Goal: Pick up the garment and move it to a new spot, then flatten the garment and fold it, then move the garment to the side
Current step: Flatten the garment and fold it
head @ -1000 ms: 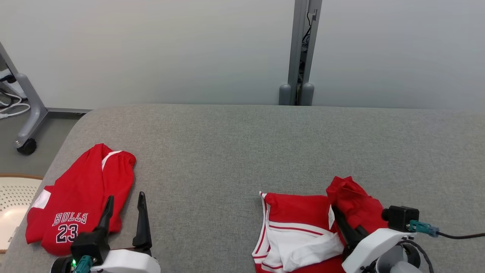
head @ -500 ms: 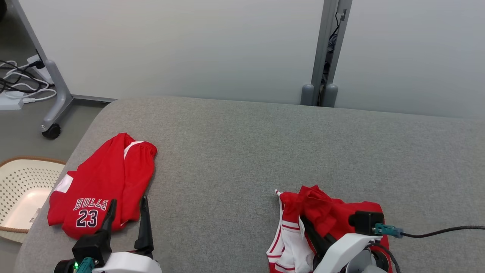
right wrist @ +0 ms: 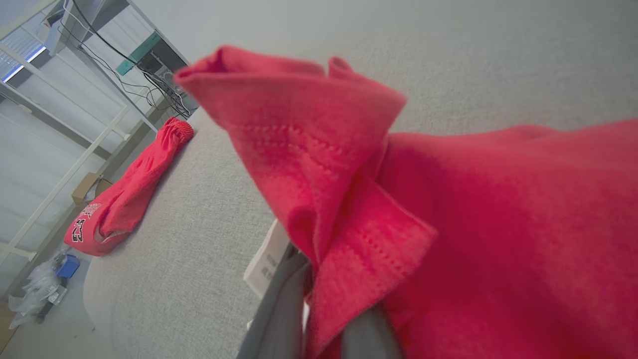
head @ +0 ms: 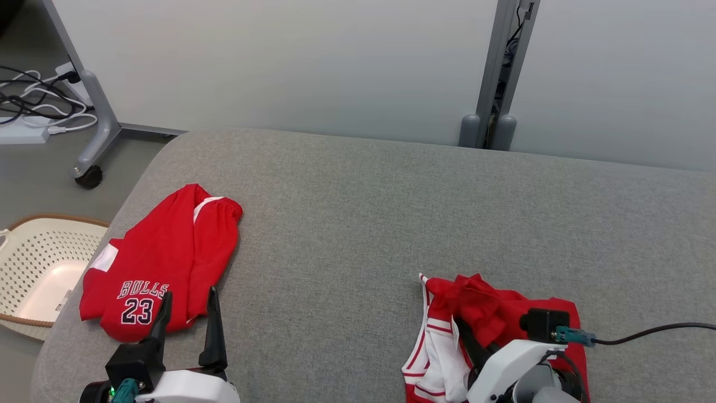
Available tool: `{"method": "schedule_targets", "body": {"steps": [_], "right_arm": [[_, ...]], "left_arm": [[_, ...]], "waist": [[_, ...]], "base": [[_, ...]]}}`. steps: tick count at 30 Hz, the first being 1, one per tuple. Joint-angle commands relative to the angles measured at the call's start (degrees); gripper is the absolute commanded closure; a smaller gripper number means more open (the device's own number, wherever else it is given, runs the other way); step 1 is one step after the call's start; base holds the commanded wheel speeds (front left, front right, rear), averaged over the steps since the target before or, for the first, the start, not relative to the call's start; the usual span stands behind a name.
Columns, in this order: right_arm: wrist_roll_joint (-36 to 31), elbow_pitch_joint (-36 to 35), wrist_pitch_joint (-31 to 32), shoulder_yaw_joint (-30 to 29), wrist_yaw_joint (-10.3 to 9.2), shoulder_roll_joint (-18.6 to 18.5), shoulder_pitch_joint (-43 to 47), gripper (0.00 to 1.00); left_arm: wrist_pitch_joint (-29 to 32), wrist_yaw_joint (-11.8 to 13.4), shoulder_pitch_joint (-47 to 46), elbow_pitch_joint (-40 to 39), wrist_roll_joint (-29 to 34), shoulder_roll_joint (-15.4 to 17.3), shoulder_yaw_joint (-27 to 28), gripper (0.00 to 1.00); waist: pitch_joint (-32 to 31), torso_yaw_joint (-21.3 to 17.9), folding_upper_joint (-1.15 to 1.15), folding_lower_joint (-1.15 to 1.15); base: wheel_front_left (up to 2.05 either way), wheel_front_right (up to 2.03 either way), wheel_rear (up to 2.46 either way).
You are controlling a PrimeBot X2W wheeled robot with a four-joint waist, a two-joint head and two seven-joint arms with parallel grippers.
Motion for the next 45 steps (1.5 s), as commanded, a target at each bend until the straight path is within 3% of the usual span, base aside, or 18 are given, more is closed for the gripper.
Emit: {"method": "schedule_targets", "body": {"steps": [1, 2, 15, 22, 28, 29, 32, 36, 40, 45], "right_arm": [[0.10, 0.96, -0.63, 0.52, 0.01, 0.03, -1.04, 0.60], [-0.02, 1.27, -0.76, 0.75, 0.01, 0.14, -1.33, 0.00], [0.49, -0.89, -0.94, 6.07, 0.01, 0.55, -1.92, 0.00], [3.84, -4.89, 4.75, 10.40, 0.01, 0.53, -0.52, 0.00], [5.11, -6.98, 3.82, 10.18, 0.01, -1.18, -2.24, 0.00], [2.12, -7.05, -0.41, 4.91, 0.01, -5.98, -6.64, 0.00], [-1.77, -7.71, -1.16, 0.42, 0.01, -8.73, -8.48, 0.00], [-11.55, -12.88, -1.10, -10.52, 0.01, -12.16, -7.52, 0.00], [-23.92, -20.33, -1.01, -22.33, 0.01, -13.24, -2.74, 0.00], [-34.80, -27.64, -1.01, -32.75, 0.01, -10.65, 4.60, 0.00]], "left_arm": [[-0.22, -0.19, -1.00, -0.27, -0.45, 0.20, 0.05, 0.00], [-0.22, -0.16, -1.09, -0.26, -0.45, 0.18, 0.00, 0.00], [-0.22, 0.30, -0.68, 0.42, -0.53, 0.19, 0.71, 0.00], [-0.22, 0.33, -0.39, 0.38, -0.92, 0.19, 1.13, 0.00], [-0.22, 0.44, -0.19, 0.34, -1.11, 0.19, 1.47, 0.00], [-0.22, 0.43, -0.02, -0.06, -1.05, 0.19, 2.03, 0.00], [-0.22, 0.36, -0.19, -0.49, -1.11, 0.19, 2.16, 0.00], [-0.21, 0.61, -0.39, -1.52, -1.37, 0.18, 2.22, 0.00], [-0.22, 0.76, -0.56, -2.57, -1.63, 0.20, 2.10, 0.00], [-0.21, 0.69, -0.62, -3.33, -2.09, 0.21, 1.67, 0.00]], "waist": [[0.26, 0.06, 0.00, 0.00], [0.35, 0.09, 0.00, 0.00], [-0.80, -0.46, 0.00, 0.00], [-1.87, -1.48, 0.00, 0.00], [-2.72, -2.31, 0.00, 0.00], [-3.42, -3.33, 0.00, 0.00], [-3.59, -3.94, 0.00, 0.00], [-3.50, -5.01, 0.00, 0.00], [-3.36, -6.09, 0.00, 0.00], [-3.21, -6.95, 0.00, 0.00]], "base": [[0.00, 0.00, 0.00], [0.00, 0.00, 0.00], [0.00, 0.00, 0.00], [0.00, 0.00, 0.00], [0.00, 0.00, 0.00], [0.00, 0.00, 0.00], [0.00, 0.00, 0.00], [0.00, 0.00, 0.00], [0.00, 0.00, 0.00], [0.00, 0.00, 0.00]]}}
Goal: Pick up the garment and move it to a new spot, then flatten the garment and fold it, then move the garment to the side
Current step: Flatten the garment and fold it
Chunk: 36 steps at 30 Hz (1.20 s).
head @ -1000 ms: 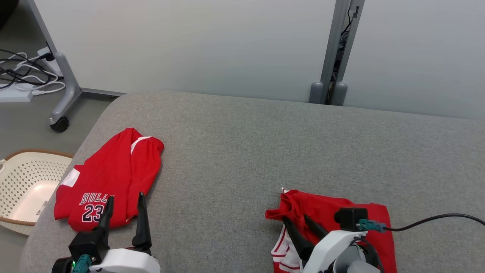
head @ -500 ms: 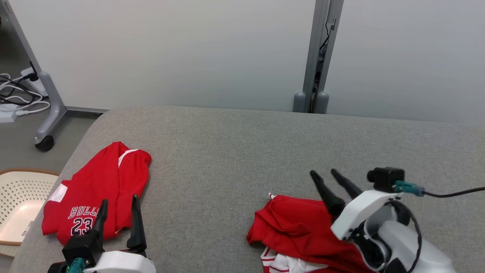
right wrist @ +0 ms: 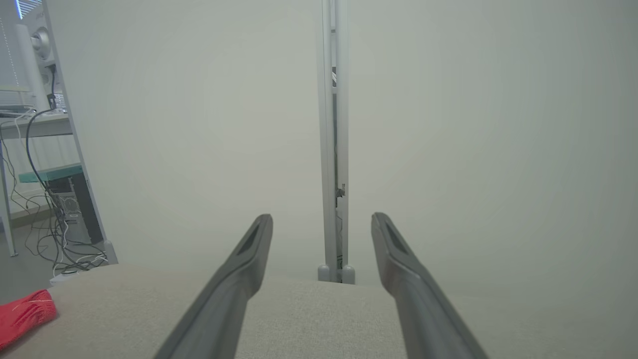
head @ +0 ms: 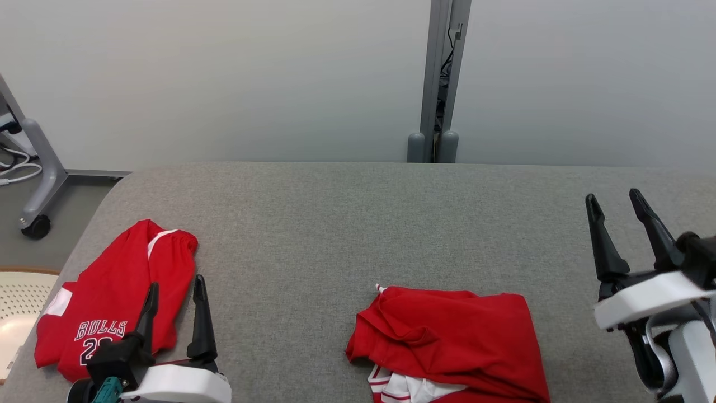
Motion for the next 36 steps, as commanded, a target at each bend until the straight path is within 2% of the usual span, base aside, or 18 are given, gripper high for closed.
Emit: {"method": "schedule_targets", "body": {"steps": [1, 5, 11, 15, 30, 31, 32, 36], "right_arm": [[-2.89, -1.96, 0.00, -2.30, 0.01, 1.00, 2.68, 0.00], [-10.36, -7.13, -0.01, -8.19, 0.01, 4.58, 9.44, 0.00], [-13.18, -10.24, -0.01, -11.75, 0.00, 8.39, 15.64, 0.00], [-15.18, -10.89, -0.01, -10.85, 0.00, 8.65, 17.11, 0.00], [-14.19, -10.81, -0.02, -10.71, 0.00, 8.68, 16.12, 0.00], [-14.15, -10.67, -0.02, -10.56, 0.00, 8.48, 16.03, 0.53], [-14.15, -10.57, -0.02, -10.42, 0.00, 8.22, 15.90, 1.00], [-13.50, -9.25, -0.02, -8.83, 0.00, 7.61, 15.34, 1.00]], "left_arm": [[-0.20, 0.21, -0.61, -0.30, -0.43, 0.21, 0.03, 0.00], [-0.20, -0.16, -0.28, -0.78, -0.05, 0.19, -0.44, 0.00], [-0.21, -0.37, 0.64, -1.65, 0.75, 0.18, -0.96, 0.00], [-0.20, -0.34, 1.46, -2.30, 1.29, 0.19, -1.10, 0.00], [-0.20, -0.95, 0.83, -1.70, 1.17, 0.20, -1.44, 0.00], [-0.20, -0.96, 0.84, -1.69, 1.15, 0.20, -1.44, 0.00], [-0.20, -0.97, 0.83, -1.70, 1.14, 0.19, -1.45, 0.00], [-0.20, -1.04, 0.74, -1.75, 1.27, 0.19, -1.61, 0.00]], "waist": [[0.10, -0.33, 0.00, 0.00], [0.31, -1.06, 0.00, 0.00], [0.52, -1.82, 0.00, 0.00], [0.61, -2.19, 0.00, 0.00], [0.92, -1.37, 0.00, 0.00], [1.00, -1.26, 0.00, 0.00], [1.10, -1.15, 0.00, 0.00], [1.74, -0.60, 0.00, 0.00]], "base": [[0.00, 0.00, 0.00], [0.00, 0.00, 0.00], [0.00, 0.00, 0.00], [0.00, 0.00, 0.00], [0.00, 0.00, 0.00], [0.00, 0.00, 0.00], [0.00, 0.00, 0.00], [0.00, 0.00, 0.00]]}}
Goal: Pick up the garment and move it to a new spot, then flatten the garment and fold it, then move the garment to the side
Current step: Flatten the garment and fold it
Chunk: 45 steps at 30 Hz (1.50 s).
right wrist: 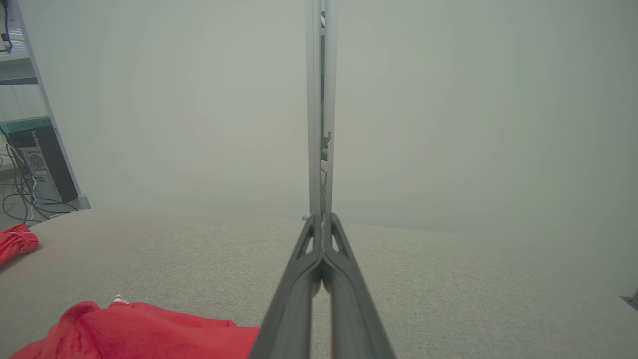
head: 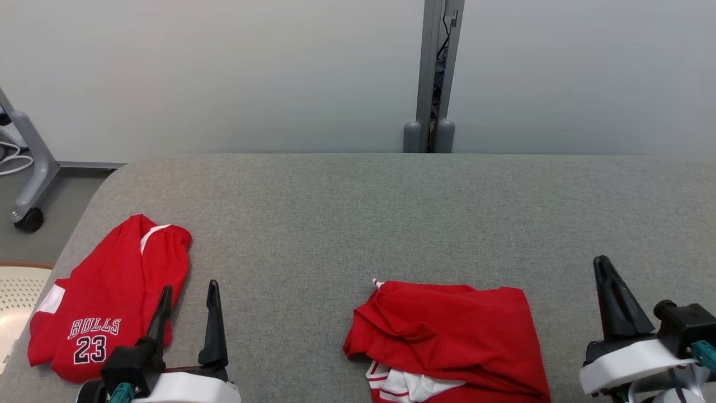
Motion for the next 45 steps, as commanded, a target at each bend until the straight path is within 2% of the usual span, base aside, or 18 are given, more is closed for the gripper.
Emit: {"method": "schedule_targets", "body": {"steps": [1, 5, 6, 9, 10, 14, 19, 24, 29, 41, 45], "right_arm": [[0.71, 0.45, -0.03, 1.23, -0.01, -0.38, -0.82, 1.00], [1.44, 1.75, -0.03, 7.22, -0.01, -1.76, -2.24, 1.00], [1.44, 1.75, -0.03, 7.22, -0.01, -1.76, -2.24, 1.00], [2.40, 3.77, -0.03, 12.78, -0.01, -3.27, -4.14, 1.00], [3.20, 6.02, -0.03, 16.71, -0.01, -4.34, -5.45, 1.00], [3.89, 11.76, -0.03, 24.44, -0.01, -6.07, -8.64, 1.00], [5.95, 18.40, -0.03, 31.59, -0.01, -7.21, -12.64, 1.00], [7.49, 23.14, -0.03, 35.52, -0.01, -7.08, -15.29, 1.00], [8.89, 25.76, -0.03, 39.04, -0.01, -5.15, -16.51, 1.00], [11.04, 26.52, -0.03, 43.28, -0.01, -0.41, -18.08, 1.00], [11.99, 28.43, -0.03, 46.73, -0.01, 0.47, -18.17, 1.00]], "left_arm": [[-0.20, -0.34, -0.61, -0.01, 0.13, 0.20, -0.03, 0.00], [-0.20, -0.39, -0.82, 0.30, 0.13, 0.19, -0.49, 0.00], [-0.20, -0.39, -0.82, 0.30, 0.13, 0.19, -0.49, 0.00], [-0.21, -0.58, -1.47, 0.59, 0.24, 0.19, -1.08, 0.00], [-0.20, -0.72, -1.74, 0.76, 0.22, 0.22, -1.33, 0.00], [-0.20, -0.77, -2.48, 0.99, 0.00, 0.19, -1.87, 0.00], [-0.20, -0.77, -3.37, 1.05, -0.18, 0.19, -2.43, 0.00], [-0.21, -0.42, -4.26, 0.95, -0.67, 0.19, -2.76, 0.00], [-0.21, -0.21, -5.09, 1.00, -0.95, 0.19, -2.77, 0.00], [-0.20, -0.01, -5.42, 0.98, -1.21, 0.20, -3.32, 0.00], [-0.21, 0.02, -5.45, 1.14, -1.29, 0.19, -3.36, 0.00]], "waist": [[0.40, 0.37, 0.00, 0.00], [1.43, 1.11, 0.00, 0.00], [1.43, 1.11, 0.00, 0.00], [2.47, 1.94, 0.00, 0.00], [3.12, 2.60, 0.00, 0.00], [4.31, 4.03, 0.00, 0.00], [6.08, 5.55, 0.00, 0.00], [7.25, 6.89, 0.00, 0.00], [7.91, 7.96, 0.00, 0.00], [8.50, 9.48, 0.00, 0.00], [8.36, 9.76, 0.00, 0.00]], "base": [[0.00, 0.00, 0.00], [0.00, 0.00, 0.00], [0.00, 0.00, 0.00], [0.00, 0.00, 0.00], [0.00, 0.00, 0.00], [0.00, 0.00, 0.00], [0.00, 0.00, 0.00], [0.00, 0.00, 0.00], [0.00, 0.00, 0.00], [0.00, 0.00, 0.00], [0.00, 0.00, 0.00]]}}
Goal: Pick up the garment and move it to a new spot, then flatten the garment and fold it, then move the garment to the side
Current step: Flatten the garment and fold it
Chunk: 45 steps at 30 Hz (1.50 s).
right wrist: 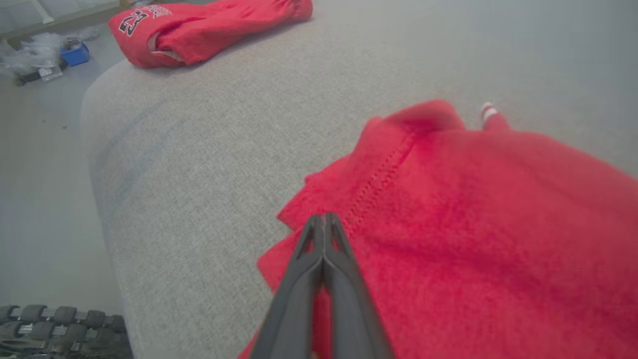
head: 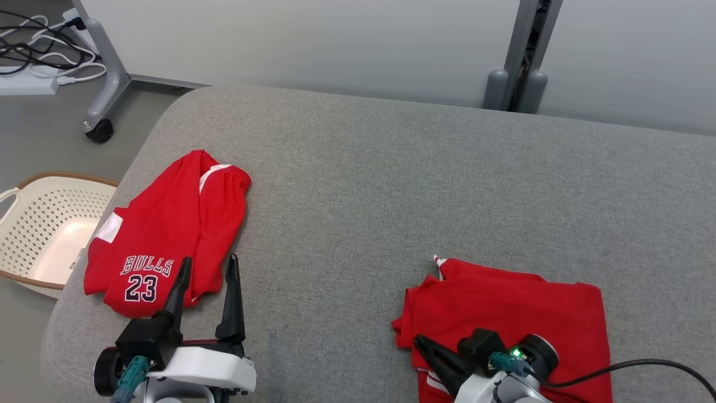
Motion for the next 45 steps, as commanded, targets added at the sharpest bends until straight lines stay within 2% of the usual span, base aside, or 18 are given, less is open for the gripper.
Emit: {"method": "schedule_targets", "body": {"steps": [1, 6, 12, 19, 33, 38, 45], "right_arm": [[0.96, 0.55, -0.02, 0.52, -0.01, -0.09, -0.44, 1.00], [2.50, 0.46, -0.02, -1.32, -0.01, -0.74, -2.45, 1.00], [0.02, 2.48, -0.02, -5.42, -0.01, -1.12, -5.12, 1.00], [0.97, 9.70, -0.03, -3.80, -0.01, 0.04, -8.70, 1.00], [4.05, 16.68, -0.02, -3.44, -0.01, 0.34, -14.22, 1.00], [6.18, 16.89, -0.02, -2.30, -0.01, 0.92, -12.41, 1.00], [8.59, 12.34, -0.02, -1.25, -0.01, 0.37, -9.63, 1.00]], "left_arm": [[-0.21, 0.21, -0.74, 0.12, -0.21, 0.21, 0.07, 0.00], [-0.22, 0.32, -0.67, 0.10, -0.30, 0.21, 0.29, 0.00], [-0.21, 0.33, -0.54, 0.02, -0.59, 0.21, 0.06, 0.00], [-0.22, -0.13, -1.53, -0.06, -0.96, 0.21, -0.93, 0.00], [-0.22, 0.33, -2.45, -0.36, -1.87, 0.21, -1.70, 0.00], [-0.22, 0.47, -2.81, -0.31, -1.83, 0.21, -1.53, 0.00], [-0.21, 0.14, -2.96, -0.24, -1.37, 0.20, -1.86, 0.00]], "waist": [[-0.09, 0.07, 0.00, 0.00], [-0.35, 0.15, 0.00, 0.00], [-0.46, 0.33, 0.00, 0.00], [0.81, 2.39, 0.00, 0.00], [3.45, 5.40, 0.00, 0.00], [3.68, 5.19, 0.00, 0.00], [3.52, 4.31, 0.00, 0.00]], "base": [[0.00, 0.00, 0.00], [0.00, 0.00, 0.00], [0.00, 0.00, 0.00], [0.00, 0.00, 0.00], [0.00, 0.00, 0.00], [0.00, 0.00, 0.00], [0.00, 0.00, 0.00]]}}
